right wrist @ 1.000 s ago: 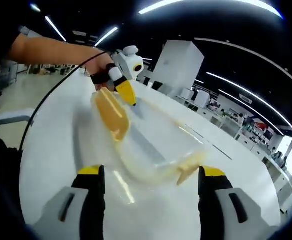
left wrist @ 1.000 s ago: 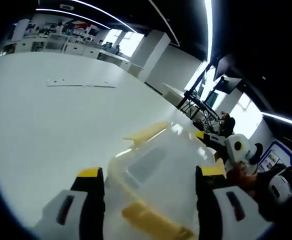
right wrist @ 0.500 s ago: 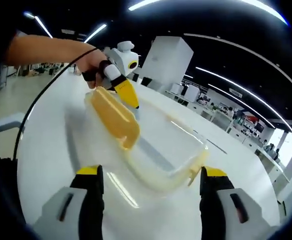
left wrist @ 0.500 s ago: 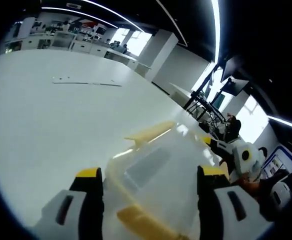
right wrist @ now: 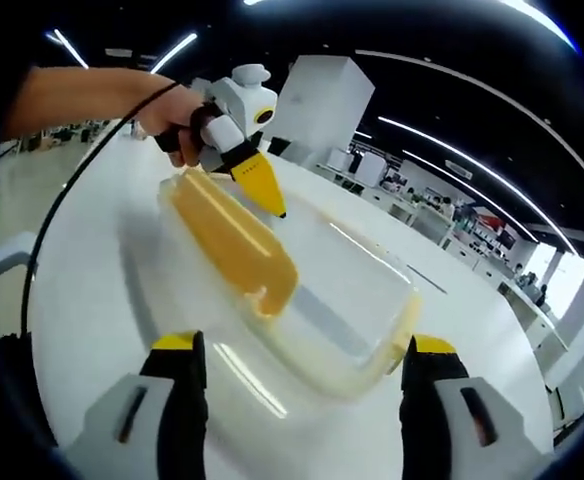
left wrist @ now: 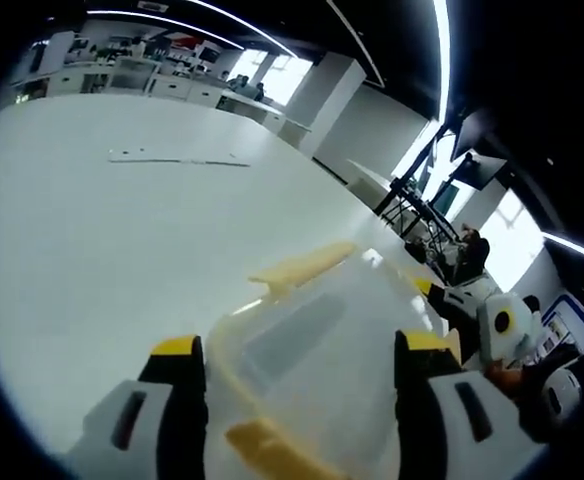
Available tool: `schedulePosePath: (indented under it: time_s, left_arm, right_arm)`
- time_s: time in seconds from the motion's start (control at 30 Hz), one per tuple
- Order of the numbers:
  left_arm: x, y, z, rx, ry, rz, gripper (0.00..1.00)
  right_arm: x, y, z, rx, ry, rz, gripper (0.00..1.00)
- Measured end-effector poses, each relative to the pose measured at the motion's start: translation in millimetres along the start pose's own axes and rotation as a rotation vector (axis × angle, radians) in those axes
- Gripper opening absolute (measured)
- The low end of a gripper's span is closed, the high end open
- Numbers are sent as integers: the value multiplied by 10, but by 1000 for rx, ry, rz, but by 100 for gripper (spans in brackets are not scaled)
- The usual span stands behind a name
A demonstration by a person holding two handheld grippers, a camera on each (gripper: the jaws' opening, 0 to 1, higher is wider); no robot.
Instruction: Snap each plastic latch of the storage box into its locked position after aligning the lid with the box until every specified latch is closed and the lid sits flush.
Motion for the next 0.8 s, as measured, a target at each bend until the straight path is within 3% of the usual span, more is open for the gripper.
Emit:
schedulePosePath:
  time_s: [0.4,0.5,0.6,0.63,0.8]
  left_arm:
    - [-9,29,8,-78,-13,-16,76]
    - [-8,37,3,-104,-17,-10,76]
    - [-8,25,-2,-114,-19,-3,77]
    - [-6,23,-4,-114,-21,0,77]
    - [-8,22,2,-126,-28,12,77]
  right_arm:
    - [-7,-34,-31,56,6,-46,73]
    - [3,26,80,53,29,-54,74]
    - [-2,30,-24,71,-17,-42,75]
    - [-26,-19,-58,33,-15,-33,75]
    - [-5,-39,-4,-1,-19,-21,76]
Point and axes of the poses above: the point that each gripper's makers call its tool centre point, and the gripper's own axes: z roughly backward along the fingers, x roughly to its left, y roughly out of its underside, the point moved 3 cm from there along z, roughly backward along the fingers, and after that the axes turned 4 degrees about -x, right-handed, at the moved point
